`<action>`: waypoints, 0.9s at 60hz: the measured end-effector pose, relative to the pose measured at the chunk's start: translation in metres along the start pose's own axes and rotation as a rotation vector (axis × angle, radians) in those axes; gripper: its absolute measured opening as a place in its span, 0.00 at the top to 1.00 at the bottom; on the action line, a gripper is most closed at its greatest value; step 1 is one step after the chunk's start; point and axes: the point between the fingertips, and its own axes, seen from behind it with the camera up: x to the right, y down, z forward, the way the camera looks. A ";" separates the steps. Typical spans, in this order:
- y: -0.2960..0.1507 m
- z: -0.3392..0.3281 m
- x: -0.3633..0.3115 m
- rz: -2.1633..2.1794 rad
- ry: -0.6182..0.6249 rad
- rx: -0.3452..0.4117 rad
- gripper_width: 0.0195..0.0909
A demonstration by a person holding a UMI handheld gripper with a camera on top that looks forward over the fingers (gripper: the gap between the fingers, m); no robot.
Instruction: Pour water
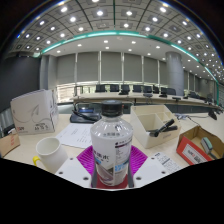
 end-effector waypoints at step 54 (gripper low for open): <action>-0.072 -0.278 -0.061 0.012 0.056 -0.295 0.06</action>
